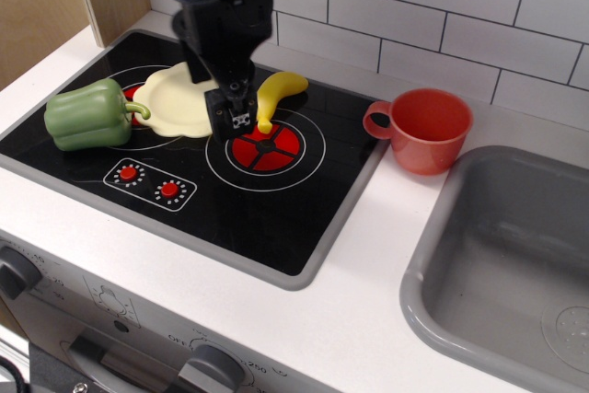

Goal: Put cup on plate

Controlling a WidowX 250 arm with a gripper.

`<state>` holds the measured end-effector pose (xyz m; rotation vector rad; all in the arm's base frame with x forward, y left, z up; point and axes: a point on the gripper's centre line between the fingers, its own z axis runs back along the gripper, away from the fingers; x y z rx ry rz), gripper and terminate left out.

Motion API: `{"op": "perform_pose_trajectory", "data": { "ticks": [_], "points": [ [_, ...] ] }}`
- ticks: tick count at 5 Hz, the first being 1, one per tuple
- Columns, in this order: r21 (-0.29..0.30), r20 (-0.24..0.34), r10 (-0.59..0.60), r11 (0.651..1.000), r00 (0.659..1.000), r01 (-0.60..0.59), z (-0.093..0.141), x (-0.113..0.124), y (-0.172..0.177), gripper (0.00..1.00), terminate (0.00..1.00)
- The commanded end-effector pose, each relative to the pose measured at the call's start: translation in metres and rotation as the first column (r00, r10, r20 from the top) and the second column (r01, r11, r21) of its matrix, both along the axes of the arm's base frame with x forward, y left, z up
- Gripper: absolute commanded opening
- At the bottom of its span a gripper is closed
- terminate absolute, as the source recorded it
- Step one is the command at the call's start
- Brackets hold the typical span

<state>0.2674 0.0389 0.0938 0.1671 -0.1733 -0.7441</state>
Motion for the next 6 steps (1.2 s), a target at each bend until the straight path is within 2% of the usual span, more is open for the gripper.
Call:
{"op": "perform_pose_trajectory", "data": {
  "ticks": [1, 2, 3, 4, 6],
  "points": [
    [-0.016, -0.028, -0.402, 0.916, 0.915, 0.402, 0.014, 0.015, -0.017, 1.00, 0.00],
    [-0.019, -0.041, -0.440, 0.898, 0.897, 0.440, 0.011, 0.032, -0.026, 1.00, 0.00],
    [-0.041, -0.042, -0.500, 0.866, 0.865, 0.498, 0.002, 0.044, -0.037, 1.00, 0.00],
    [-0.032, -0.014, -0.536, 0.844, 0.844, 0.535, -0.001, 0.050, -0.049, 1.00, 0.00],
    [-0.025, -0.019, -0.555, 0.832, 0.832, 0.555, -0.013, 0.066, -0.064, 1.00, 0.00]
  ]
}}
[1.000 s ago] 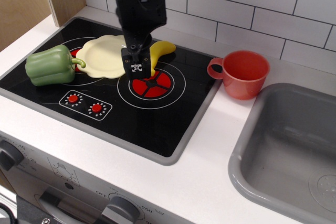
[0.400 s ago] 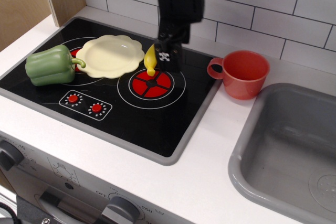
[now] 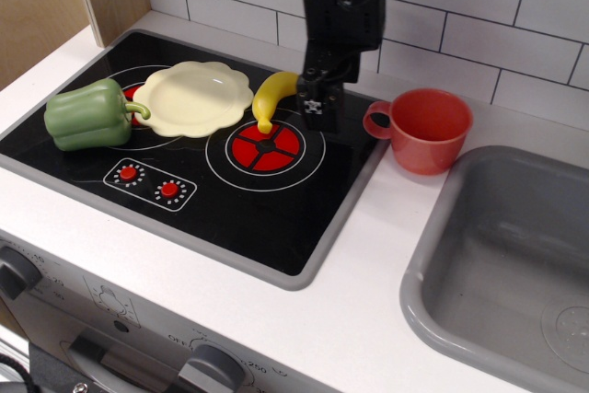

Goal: Put cup on plate

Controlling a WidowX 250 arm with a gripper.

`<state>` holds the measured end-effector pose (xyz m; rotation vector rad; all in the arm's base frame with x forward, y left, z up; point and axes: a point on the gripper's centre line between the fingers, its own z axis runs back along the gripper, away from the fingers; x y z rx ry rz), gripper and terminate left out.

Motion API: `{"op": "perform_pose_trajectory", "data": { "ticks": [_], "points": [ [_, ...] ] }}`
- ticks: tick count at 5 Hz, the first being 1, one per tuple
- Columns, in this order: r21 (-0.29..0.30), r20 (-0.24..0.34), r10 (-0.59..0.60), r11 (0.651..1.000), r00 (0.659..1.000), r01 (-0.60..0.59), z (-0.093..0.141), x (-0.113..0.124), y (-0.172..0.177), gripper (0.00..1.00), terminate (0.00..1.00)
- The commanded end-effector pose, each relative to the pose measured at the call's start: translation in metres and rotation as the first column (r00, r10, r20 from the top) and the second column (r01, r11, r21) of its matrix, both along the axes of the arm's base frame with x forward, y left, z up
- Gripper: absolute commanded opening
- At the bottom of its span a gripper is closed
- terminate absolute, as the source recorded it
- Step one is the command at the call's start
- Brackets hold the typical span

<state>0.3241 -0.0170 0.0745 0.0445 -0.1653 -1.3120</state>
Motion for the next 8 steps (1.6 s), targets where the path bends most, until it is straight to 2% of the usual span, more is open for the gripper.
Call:
{"op": "perform_pose_trajectory", "data": {
  "ticks": [1, 2, 3, 6, 7, 8],
  "points": [
    [0.013, 0.031, -0.041, 0.999, 0.999, 0.041, -0.002, 0.016, -0.015, 1.00, 0.00],
    [0.019, 0.019, -0.070, 0.997, 0.997, 0.070, -0.006, 0.012, -0.021, 1.00, 0.00],
    [0.019, 0.001, -0.102, 0.995, 0.995, 0.102, -0.007, 0.008, -0.026, 0.00, 0.00],
    [0.008, -0.004, -0.091, 0.996, 0.996, 0.091, -0.010, -0.006, -0.030, 0.00, 0.00],
    [-0.015, -0.011, -0.066, 0.998, 0.998, 0.066, -0.002, -0.021, -0.030, 0.00, 0.00],
    [-0.012, 0.015, 0.022, 1.000, 1.000, -0.022, 0.018, -0.044, -0.022, 0.00, 0.00]
  ]
}}
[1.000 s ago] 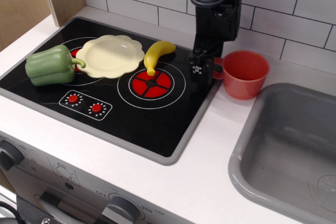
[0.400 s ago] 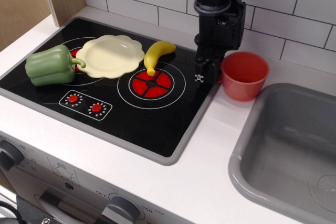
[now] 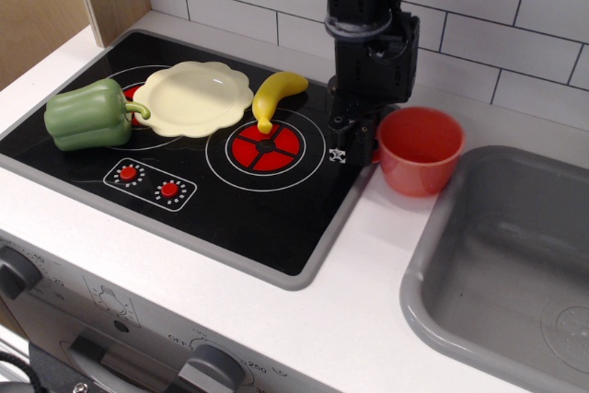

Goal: Put cup on plate

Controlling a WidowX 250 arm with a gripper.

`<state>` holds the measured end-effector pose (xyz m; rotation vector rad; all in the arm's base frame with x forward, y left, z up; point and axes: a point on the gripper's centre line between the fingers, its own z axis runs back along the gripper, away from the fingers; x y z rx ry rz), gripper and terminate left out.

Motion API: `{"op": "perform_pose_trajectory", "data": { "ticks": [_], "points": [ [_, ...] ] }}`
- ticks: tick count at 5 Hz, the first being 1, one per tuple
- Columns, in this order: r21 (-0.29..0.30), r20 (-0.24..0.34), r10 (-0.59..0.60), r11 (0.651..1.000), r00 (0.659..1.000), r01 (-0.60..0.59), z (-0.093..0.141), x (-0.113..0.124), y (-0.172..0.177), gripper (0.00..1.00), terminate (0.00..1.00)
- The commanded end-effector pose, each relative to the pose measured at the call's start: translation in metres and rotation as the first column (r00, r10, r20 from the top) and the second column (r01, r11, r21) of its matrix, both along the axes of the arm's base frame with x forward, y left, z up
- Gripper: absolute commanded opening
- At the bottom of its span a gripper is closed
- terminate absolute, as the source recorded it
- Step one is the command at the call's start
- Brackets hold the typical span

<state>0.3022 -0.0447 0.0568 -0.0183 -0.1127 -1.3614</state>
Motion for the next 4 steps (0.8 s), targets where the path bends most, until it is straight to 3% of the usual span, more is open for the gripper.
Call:
{"op": "perform_pose_trajectory", "data": {
  "ticks": [1, 2, 3, 4],
  "points": [
    [-0.010, 0.143, 0.267, 0.963, 0.953, -0.268, 0.048, -0.035, 0.025, 0.00, 0.00],
    [-0.006, 0.113, 0.486, 0.873, 0.867, -0.488, 0.057, -0.038, 0.049, 0.00, 0.00],
    [-0.004, 0.076, 0.687, 0.725, 0.722, -0.689, 0.061, -0.038, 0.076, 0.00, 0.00],
    [-0.073, 0.126, 0.844, 0.532, 0.522, -0.843, 0.060, -0.043, 0.089, 0.00, 0.00]
  ]
}}
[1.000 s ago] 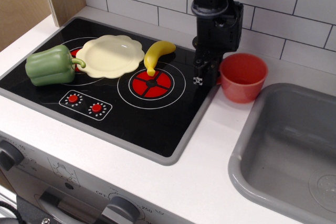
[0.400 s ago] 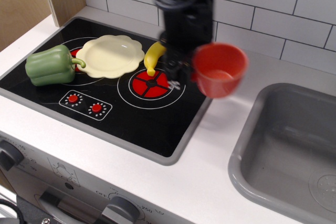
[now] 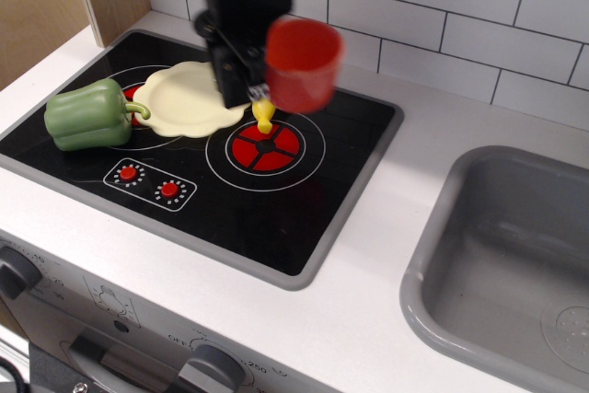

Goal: Put cup on plate

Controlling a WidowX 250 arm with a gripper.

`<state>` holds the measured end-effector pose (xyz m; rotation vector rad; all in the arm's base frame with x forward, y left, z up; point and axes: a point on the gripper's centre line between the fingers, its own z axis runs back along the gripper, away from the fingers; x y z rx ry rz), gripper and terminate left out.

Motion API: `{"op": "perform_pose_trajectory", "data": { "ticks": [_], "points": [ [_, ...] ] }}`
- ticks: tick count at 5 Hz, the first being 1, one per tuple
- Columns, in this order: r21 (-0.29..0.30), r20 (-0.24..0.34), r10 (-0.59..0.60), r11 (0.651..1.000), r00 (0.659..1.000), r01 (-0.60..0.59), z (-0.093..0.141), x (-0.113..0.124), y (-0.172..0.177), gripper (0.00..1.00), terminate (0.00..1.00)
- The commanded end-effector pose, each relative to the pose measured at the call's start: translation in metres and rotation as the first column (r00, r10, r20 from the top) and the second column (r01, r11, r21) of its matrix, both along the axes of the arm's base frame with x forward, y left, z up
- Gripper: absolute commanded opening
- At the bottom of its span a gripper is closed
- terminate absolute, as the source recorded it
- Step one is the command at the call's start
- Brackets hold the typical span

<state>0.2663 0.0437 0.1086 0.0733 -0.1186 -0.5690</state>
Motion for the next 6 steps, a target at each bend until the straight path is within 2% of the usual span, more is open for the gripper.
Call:
{"op": "perform_pose_trajectory", "data": {
  "ticks": [1, 2, 3, 4, 5, 6],
  "points": [
    [0.032, 0.186, 0.437, 0.892, 0.880, -0.450, 0.010, -0.007, 0.005, 0.00, 0.00],
    [0.020, 0.161, 0.646, 0.754, 0.746, -0.657, 0.008, -0.007, 0.003, 0.00, 0.00],
    [0.057, 0.061, 0.819, 0.569, 0.571, -0.821, 0.009, -0.002, 0.002, 0.00, 0.00],
    [-0.042, -0.043, 0.876, 0.479, 0.481, -0.877, 0.005, 0.004, 0.002, 0.00, 0.00],
    [-0.108, -0.074, 0.888, 0.445, 0.453, -0.889, -0.002, 0.011, 0.007, 0.00, 0.00],
    [-0.138, -0.051, 0.898, 0.428, 0.438, -0.893, -0.007, 0.015, 0.014, 0.00, 0.00]
  ]
}}
